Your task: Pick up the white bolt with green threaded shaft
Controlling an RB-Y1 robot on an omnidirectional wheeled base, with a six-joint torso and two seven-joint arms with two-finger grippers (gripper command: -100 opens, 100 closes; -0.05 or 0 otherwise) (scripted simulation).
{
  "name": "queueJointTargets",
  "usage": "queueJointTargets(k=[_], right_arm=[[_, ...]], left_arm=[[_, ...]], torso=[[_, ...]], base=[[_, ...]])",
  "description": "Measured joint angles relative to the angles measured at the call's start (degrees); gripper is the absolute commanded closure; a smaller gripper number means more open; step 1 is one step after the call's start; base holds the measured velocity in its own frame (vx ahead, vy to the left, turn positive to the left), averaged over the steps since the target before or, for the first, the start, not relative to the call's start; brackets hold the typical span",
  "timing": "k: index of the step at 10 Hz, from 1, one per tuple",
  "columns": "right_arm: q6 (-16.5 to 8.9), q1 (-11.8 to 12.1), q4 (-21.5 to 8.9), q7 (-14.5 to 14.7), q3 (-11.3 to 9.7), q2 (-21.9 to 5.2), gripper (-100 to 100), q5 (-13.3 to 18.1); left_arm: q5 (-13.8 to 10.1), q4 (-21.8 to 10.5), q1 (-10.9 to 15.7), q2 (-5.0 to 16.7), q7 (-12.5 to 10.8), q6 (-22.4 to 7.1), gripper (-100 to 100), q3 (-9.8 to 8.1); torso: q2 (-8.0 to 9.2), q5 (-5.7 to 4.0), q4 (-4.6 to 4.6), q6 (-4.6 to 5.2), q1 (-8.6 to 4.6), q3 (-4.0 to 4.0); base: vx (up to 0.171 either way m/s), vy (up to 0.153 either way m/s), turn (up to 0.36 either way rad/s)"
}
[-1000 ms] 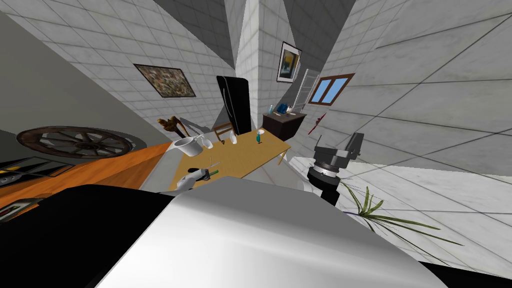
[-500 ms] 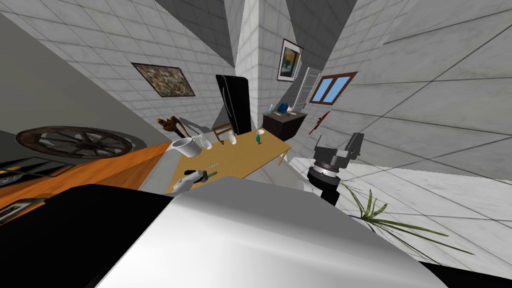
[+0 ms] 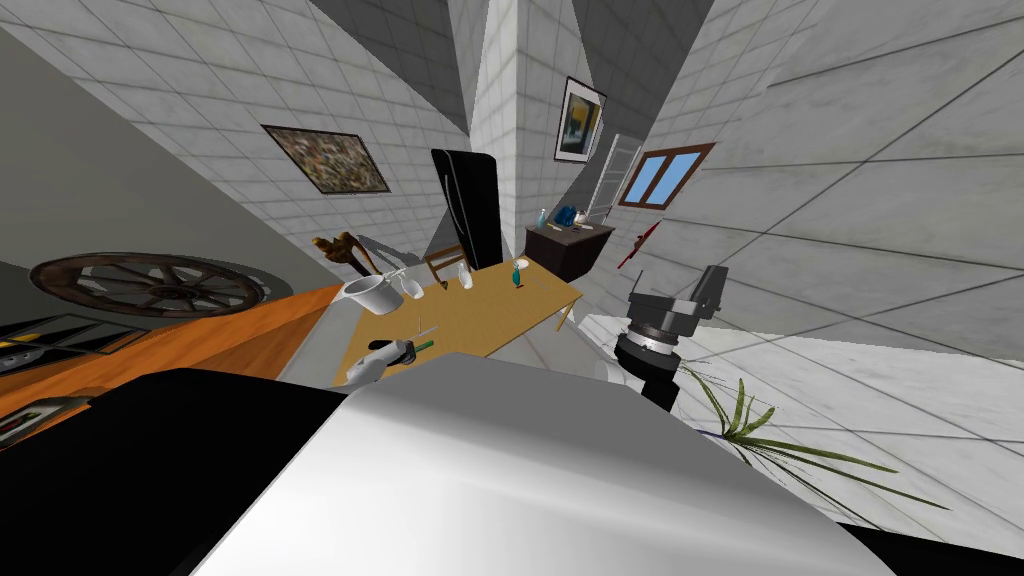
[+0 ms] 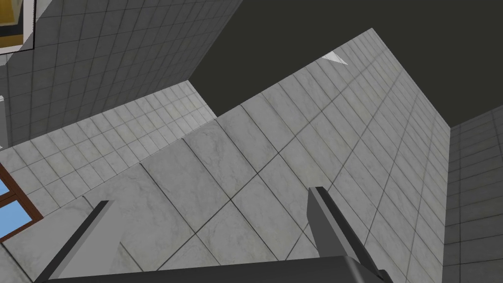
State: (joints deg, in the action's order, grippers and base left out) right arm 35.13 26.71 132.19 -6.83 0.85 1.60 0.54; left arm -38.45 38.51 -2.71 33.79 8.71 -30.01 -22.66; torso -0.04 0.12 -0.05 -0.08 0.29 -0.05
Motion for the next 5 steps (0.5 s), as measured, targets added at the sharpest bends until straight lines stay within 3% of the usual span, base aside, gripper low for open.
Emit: queueJointTargets(k=[1,2,3,5], right_arm=[[0.0,-0.01,0.0,0.0,0.0,0.0,0,0.0],[0.0,-0.01,0.0,0.0,0.0,0.0,0,0.0],[0.0,-0.01,0.0,0.0,0.0,0.0,0,0.0],[0.0,-0.01,0.0,0.0,0.0,0.0,0,0.0]], left_arm=[[1.21,0.92,0.15,-0.16,-1.52,-0.46,100,0.66],[1.05,-0.31,1.17,0.03,-1.84,-0.29,100,1.2],[0.3,-4.02,3.76,0.45,-1.56,0.92,100,2.7],[1.95,-3.97,5.2,0.56,-4.48,0.45,100,4.83]], torso=[[0.12,0.0,0.02,0.04,-0.03,0.06],[0.16,0.0,0.03,0.01,-0.01,0.09],[0.25,0.03,0.03,0.03,0.07,0.13],[0.27,0.0,0.05,0.05,0.02,0.15]], base=[[-0.056,0.002,-0.017],[-0.087,0.022,-0.009],[-0.073,0.016,-0.017],[-0.074,0.01,-0.01]])
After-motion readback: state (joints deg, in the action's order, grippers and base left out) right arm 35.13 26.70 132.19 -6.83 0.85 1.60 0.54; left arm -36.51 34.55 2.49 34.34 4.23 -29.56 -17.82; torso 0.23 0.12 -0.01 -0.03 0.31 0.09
